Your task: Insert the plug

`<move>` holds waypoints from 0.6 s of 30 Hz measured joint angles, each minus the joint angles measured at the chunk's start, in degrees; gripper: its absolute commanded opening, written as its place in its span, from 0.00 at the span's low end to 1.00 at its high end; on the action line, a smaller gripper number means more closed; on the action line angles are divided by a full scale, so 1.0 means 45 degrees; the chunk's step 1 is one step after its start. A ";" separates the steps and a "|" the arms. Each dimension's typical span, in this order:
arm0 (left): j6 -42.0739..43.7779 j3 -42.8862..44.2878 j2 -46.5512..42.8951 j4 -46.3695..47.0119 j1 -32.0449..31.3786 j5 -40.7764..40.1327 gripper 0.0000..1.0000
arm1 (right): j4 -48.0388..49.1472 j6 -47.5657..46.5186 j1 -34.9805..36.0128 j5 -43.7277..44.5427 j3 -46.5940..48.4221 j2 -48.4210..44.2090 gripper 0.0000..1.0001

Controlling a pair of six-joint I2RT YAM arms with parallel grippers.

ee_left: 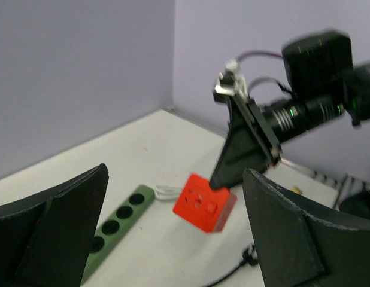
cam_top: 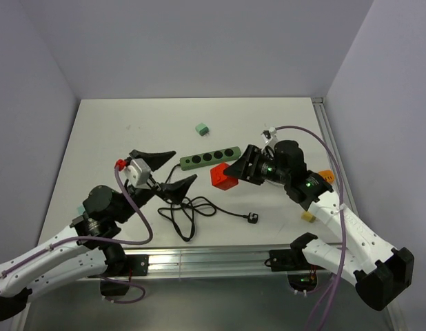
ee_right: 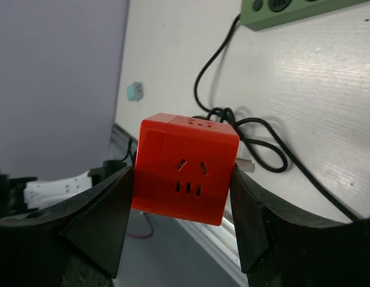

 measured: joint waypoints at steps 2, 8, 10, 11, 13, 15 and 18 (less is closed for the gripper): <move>-0.0078 -0.0491 -0.0155 0.0078 0.0189 0.0942 0.99 | 0.0049 0.0029 -0.0539 -0.0913 0.0000 -0.0136 0.00; 0.0345 -0.4425 -0.1477 0.2671 0.0233 0.2370 0.99 | 0.0330 0.0253 -0.2200 -0.3818 0.0257 -0.0277 0.00; 0.0670 -0.4566 -0.0748 0.3526 0.0248 0.2909 0.99 | 0.0335 0.0355 -0.2249 -0.4527 0.0549 -0.0257 0.00; 0.0801 -0.4566 -0.0335 0.4119 0.0248 0.3133 0.99 | 0.0408 0.0447 -0.2259 -0.4794 0.0622 -0.0282 0.00; 0.1132 -0.4600 0.0491 0.5294 0.0248 0.3444 1.00 | 0.0695 0.0797 -0.2259 -0.5357 0.0636 -0.0364 0.00; 0.1472 -0.4881 0.1214 0.6805 0.0248 0.3555 0.99 | 0.1088 0.1209 -0.2254 -0.5906 0.0622 -0.0398 0.00; 0.2001 -0.5343 0.2011 0.8476 0.0248 0.3580 0.99 | 0.1345 0.1559 -0.2254 -0.6382 0.0622 -0.0403 0.00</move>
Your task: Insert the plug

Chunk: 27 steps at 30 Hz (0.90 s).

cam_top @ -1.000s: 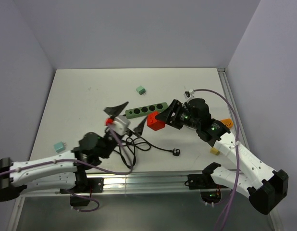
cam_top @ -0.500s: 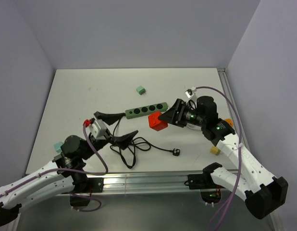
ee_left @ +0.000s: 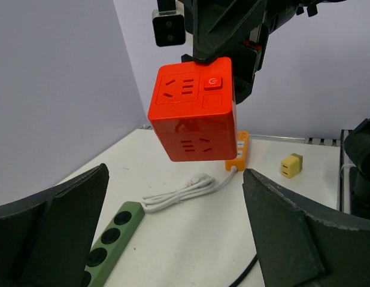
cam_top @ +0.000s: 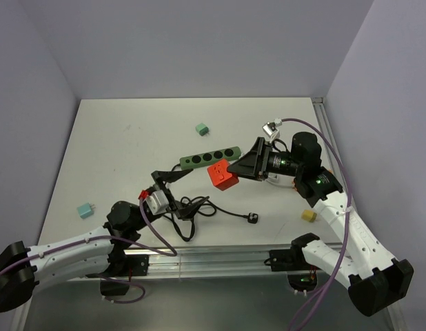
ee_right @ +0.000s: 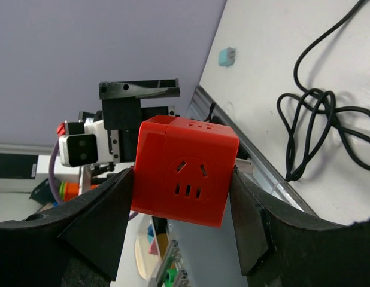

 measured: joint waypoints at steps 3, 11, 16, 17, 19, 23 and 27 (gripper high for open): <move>0.0374 0.0010 0.0661 0.0937 0.0000 0.0253 1.00 | 0.0136 0.0233 0.0000 -0.0282 -0.0005 0.0000 0.00; 0.0112 0.0884 0.2317 0.2200 0.0000 0.1540 0.99 | 0.0495 0.0563 0.0083 -0.0534 -0.0015 -0.0015 0.00; -0.0481 0.1443 0.3104 0.2822 0.0000 0.1855 1.00 | 0.0767 0.0670 0.0393 -0.0554 -0.0092 -0.0044 0.00; -0.0573 0.1622 0.3269 0.2817 0.0000 0.1899 1.00 | 0.0816 0.0709 0.0432 -0.0563 -0.0107 -0.0053 0.00; -0.0704 0.1957 0.3570 0.2812 0.0000 0.1957 0.98 | 0.0947 0.0767 0.0505 -0.0588 -0.0121 -0.0087 0.00; -0.0942 0.2268 0.3745 0.2390 0.0024 0.2181 0.69 | 0.1127 0.0869 0.0578 -0.0602 -0.0131 -0.0151 0.00; -0.1180 0.2749 0.3847 0.1613 0.0233 0.2608 0.02 | 0.1117 0.0714 0.0593 -0.0568 -0.0121 -0.0214 0.09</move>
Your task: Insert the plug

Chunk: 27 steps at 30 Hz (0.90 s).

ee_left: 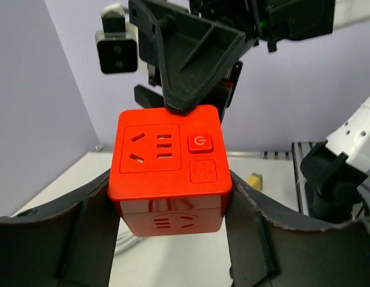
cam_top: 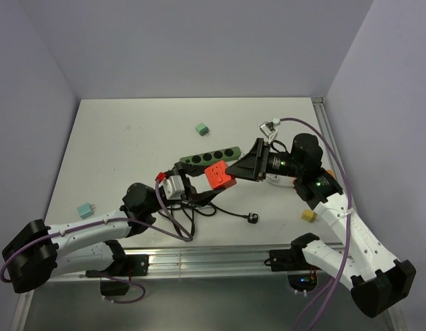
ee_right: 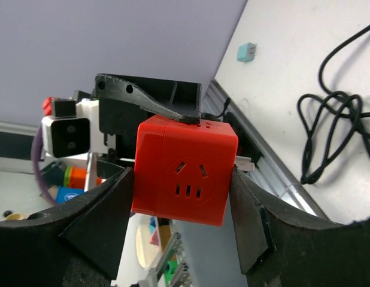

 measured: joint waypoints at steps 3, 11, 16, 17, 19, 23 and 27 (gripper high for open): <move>0.0029 0.0403 0.0000 -0.1195 0.0214 0.0117 0.00 | -0.0729 -0.0656 -0.0029 0.0476 0.0233 0.0053 0.58; 0.0306 0.0976 -0.0282 -0.4473 0.0287 -0.1637 0.00 | -0.5790 -0.4017 0.0233 0.3638 0.3245 0.0763 0.90; 0.0894 0.1001 -0.0316 -0.5780 0.0311 -0.2346 0.00 | -0.8082 -0.5144 0.1700 0.6154 0.6110 0.1967 0.91; 0.0981 0.1005 -0.0311 -0.5916 0.0311 -0.2390 0.00 | -0.8524 -0.5251 0.2278 0.6756 0.6727 0.2385 0.91; 0.1156 0.1064 -0.0311 -0.6173 0.0316 -0.2429 0.00 | -0.9199 -0.5401 0.3162 0.7752 0.7694 0.3118 0.90; 0.1501 0.1132 -0.0306 -0.6324 0.0316 -0.2278 0.00 | -1.0433 -0.5532 0.4993 0.9865 0.9063 0.4726 0.89; 0.1705 0.1132 -0.0306 -0.6334 0.0316 -0.1991 0.00 | -1.1472 -0.5547 0.6489 1.1681 0.9568 0.6047 0.89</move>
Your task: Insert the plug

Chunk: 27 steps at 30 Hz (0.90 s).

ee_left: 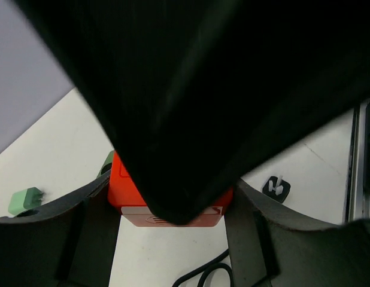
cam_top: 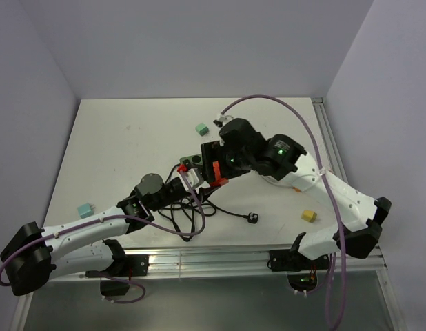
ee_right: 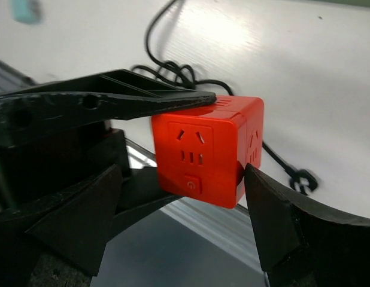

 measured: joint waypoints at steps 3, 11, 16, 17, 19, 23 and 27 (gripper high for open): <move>0.0073 0.0000 0.0029 -0.0194 0.0000 0.0185 0.00 | -0.0607 -0.0034 0.0651 0.1127 0.0107 0.0539 0.89; 0.0039 0.0000 0.0039 0.0015 0.0000 0.0223 0.00 | -0.0937 0.0063 0.1214 0.2239 0.0146 0.0714 0.84; -0.0092 0.0015 0.0078 -0.0015 0.0000 0.0223 0.01 | -0.0928 0.0204 0.1302 0.2739 0.0126 0.0933 0.80; -0.0112 0.0049 0.0107 -0.0063 0.0000 0.0223 0.00 | -0.0933 0.0223 0.1302 0.2822 0.0126 0.1005 0.79; -0.0165 0.0087 0.0189 -0.0092 0.0000 0.0219 0.01 | -0.0937 0.0296 0.1302 0.3099 0.0126 0.1214 0.78; -0.0243 0.0097 0.0282 -0.0257 0.0039 0.0209 0.05 | -0.0933 0.0350 0.1316 0.3410 0.0097 0.1559 0.43; -0.0525 0.0097 0.0325 -0.0457 0.0049 0.0253 0.37 | -0.1064 0.0083 0.1467 0.3696 0.0039 0.1642 0.00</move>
